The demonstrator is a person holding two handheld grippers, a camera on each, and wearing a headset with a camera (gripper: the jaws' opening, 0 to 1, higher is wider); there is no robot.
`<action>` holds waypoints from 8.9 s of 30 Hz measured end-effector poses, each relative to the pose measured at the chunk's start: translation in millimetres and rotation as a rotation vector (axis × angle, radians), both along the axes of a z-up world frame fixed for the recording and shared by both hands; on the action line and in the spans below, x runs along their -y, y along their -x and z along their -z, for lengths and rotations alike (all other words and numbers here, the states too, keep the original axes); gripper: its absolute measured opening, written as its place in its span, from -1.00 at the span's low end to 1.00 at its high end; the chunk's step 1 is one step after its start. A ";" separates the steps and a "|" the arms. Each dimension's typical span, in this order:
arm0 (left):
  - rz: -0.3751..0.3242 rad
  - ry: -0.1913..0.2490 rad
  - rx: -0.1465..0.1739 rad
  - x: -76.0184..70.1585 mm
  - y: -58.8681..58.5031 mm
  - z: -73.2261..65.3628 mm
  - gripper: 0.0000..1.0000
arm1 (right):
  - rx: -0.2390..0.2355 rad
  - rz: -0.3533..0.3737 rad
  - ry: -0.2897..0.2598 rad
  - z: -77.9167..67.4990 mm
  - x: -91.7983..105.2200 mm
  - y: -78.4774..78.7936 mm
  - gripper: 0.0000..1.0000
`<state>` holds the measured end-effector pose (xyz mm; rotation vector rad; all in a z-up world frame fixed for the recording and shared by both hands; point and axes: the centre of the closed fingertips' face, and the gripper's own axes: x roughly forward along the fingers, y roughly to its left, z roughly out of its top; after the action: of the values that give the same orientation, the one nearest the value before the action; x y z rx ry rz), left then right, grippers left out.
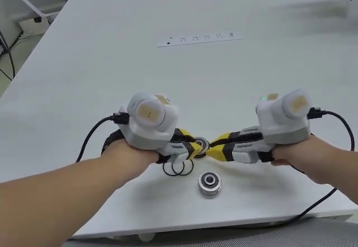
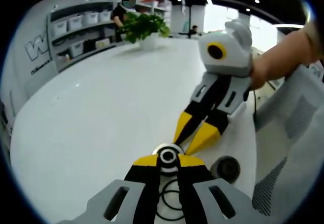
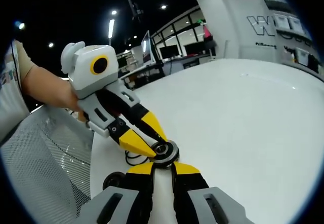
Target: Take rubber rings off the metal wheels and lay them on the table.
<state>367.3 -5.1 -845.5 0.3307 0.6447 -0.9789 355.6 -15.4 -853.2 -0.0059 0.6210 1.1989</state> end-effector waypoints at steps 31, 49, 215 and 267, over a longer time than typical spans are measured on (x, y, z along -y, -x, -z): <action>-0.016 -0.012 0.003 0.6 -1.0 0.8 -0.76 | -0.379 0.255 -0.191 -9.1 1.4 -1.3 -1.00; -0.021 -0.023 0.012 0.9 0.0 0.2 -0.76 | -0.380 0.242 -0.220 -16.2 -5.0 1.4 -1.00; -0.089 0.048 -0.020 -105.6 68.3 -63.1 0.55 | -0.115 -0.067 0.020 -36.9 -63.5 40.4 -0.41; 0.014 0.052 -0.017 -27.6 15.8 -27.5 0.02 | 0.019 -0.001 0.103 0.5 -3.1 7.4 -0.47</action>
<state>351.4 22.6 -817.9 0.2810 0.6321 -1.0113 348.2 -12.3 -853.7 -0.1049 0.6654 1.1655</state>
